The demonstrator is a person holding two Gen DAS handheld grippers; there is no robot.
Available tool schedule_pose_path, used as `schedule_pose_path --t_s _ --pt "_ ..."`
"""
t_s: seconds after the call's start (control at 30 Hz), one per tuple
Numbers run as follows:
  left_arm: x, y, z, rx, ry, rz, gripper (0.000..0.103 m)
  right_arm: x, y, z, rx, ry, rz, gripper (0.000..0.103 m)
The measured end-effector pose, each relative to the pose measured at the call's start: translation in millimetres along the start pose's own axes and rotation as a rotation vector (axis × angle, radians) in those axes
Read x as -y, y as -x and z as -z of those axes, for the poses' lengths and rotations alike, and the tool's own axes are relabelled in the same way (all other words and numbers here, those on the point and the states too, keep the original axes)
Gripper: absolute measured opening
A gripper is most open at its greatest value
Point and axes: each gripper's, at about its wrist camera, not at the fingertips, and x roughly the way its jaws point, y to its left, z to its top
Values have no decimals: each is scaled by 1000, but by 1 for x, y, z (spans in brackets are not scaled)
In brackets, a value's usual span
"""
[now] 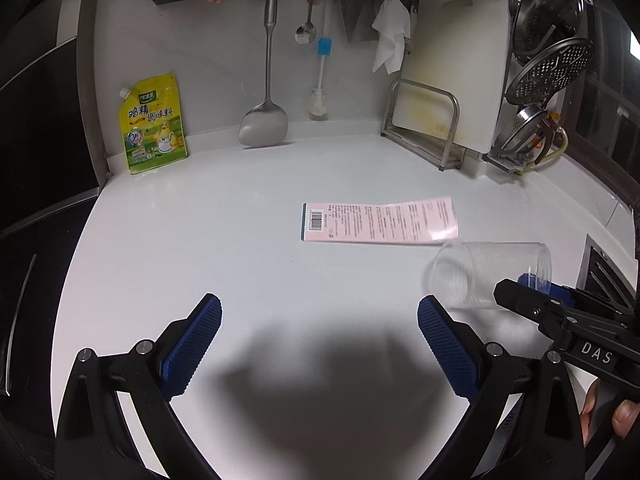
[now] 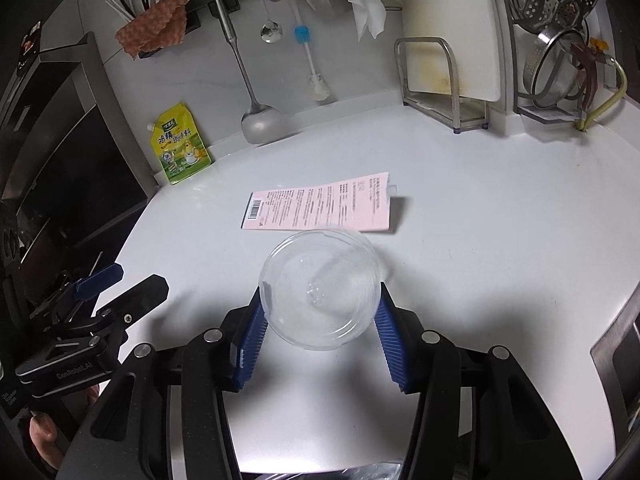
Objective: Collect trash
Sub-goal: 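Grasp the pink receipt with the left tool while the right tool holds the cup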
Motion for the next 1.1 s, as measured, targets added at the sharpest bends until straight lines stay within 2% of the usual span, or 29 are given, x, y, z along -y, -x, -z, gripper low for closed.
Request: schedule_pose_path --t_s 0.3,0.57,0.77,0.93,1.1 --pt "6 -9 7 -32 1 13 97 19 17 14 24 -33 13 50" --pt "19 -32 -13 -38 -42 46 97 46 28 17 48 -78 22 50" --pt "37 -55 -31 -23 -125 144 97 61 33 18 64 -105 25 50" --pt "43 -82 -44 -66 -213 264 97 76 34 19 58 -128 24 50" --pt "41 -107 -56 -99 -371 347 97 87 34 18 56 -163 -6 50"
